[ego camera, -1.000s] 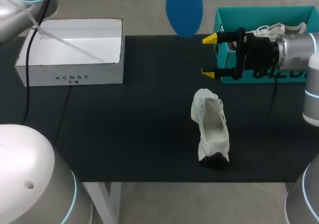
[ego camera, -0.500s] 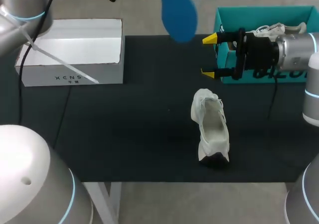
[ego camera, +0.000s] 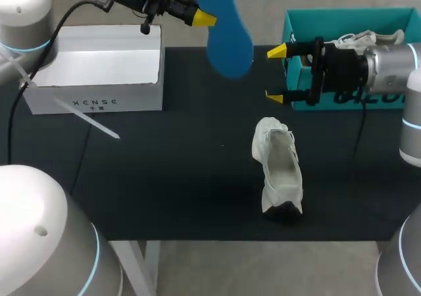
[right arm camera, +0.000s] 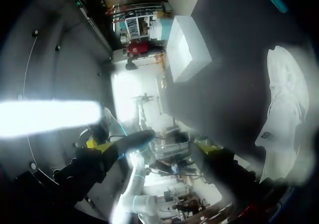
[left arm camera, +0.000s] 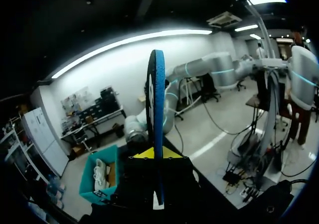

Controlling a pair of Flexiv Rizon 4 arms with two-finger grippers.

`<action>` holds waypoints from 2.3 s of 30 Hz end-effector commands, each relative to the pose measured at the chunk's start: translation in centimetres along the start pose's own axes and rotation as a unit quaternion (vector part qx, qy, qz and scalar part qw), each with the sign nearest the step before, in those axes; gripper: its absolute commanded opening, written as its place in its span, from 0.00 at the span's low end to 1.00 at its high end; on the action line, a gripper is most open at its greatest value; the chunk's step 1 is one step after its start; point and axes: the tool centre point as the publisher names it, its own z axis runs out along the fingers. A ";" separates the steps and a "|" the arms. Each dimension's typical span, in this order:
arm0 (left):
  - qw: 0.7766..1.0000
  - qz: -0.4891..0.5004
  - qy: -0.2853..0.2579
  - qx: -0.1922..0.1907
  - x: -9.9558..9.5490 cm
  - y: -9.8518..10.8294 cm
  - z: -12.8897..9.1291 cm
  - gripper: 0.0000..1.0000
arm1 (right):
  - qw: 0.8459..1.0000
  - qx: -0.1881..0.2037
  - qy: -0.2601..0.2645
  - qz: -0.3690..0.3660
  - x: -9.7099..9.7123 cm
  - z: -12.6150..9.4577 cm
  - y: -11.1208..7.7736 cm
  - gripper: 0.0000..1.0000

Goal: Take the shoe out of the shoebox, open the shoe tongue, remove and reinsert the insole, then place the shoe into the shoebox

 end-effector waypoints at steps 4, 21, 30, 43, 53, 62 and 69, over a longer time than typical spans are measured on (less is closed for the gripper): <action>1.000 0.000 -0.018 -0.001 0.7 0.0 0.0 0.00 | 1.000 -0.002 0.001 0.000 -0.1 0.1 0.0 1.00; 1.000 0.000 -0.018 -0.001 0.7 0.0 0.0 0.00 | 1.000 -0.002 0.001 0.000 -0.1 0.1 0.0 1.00; 0.994 0.102 -0.041 -0.015 2.7 0.1 0.9 0.00 | 1.000 -0.002 0.001 0.000 -0.1 0.1 0.0 1.00; 0.964 0.234 -0.076 -0.101 7.5 1.0 3.1 0.00 | 1.000 -0.002 0.001 0.000 -0.1 0.1 0.0 1.00; 0.955 0.256 -0.099 -0.115 9.1 4.3 5.5 0.00 | 1.000 -0.002 0.001 0.000 -0.1 0.1 0.0 1.00; 0.949 0.280 -0.101 -0.104 8.5 5.7 6.7 0.00 | 1.000 -0.002 0.001 0.000 -0.1 0.1 0.0 1.00; 0.937 0.309 -0.103 -0.123 7.1 5.7 7.3 0.00 | 1.000 -0.002 0.001 0.000 -0.1 0.1 0.0 1.00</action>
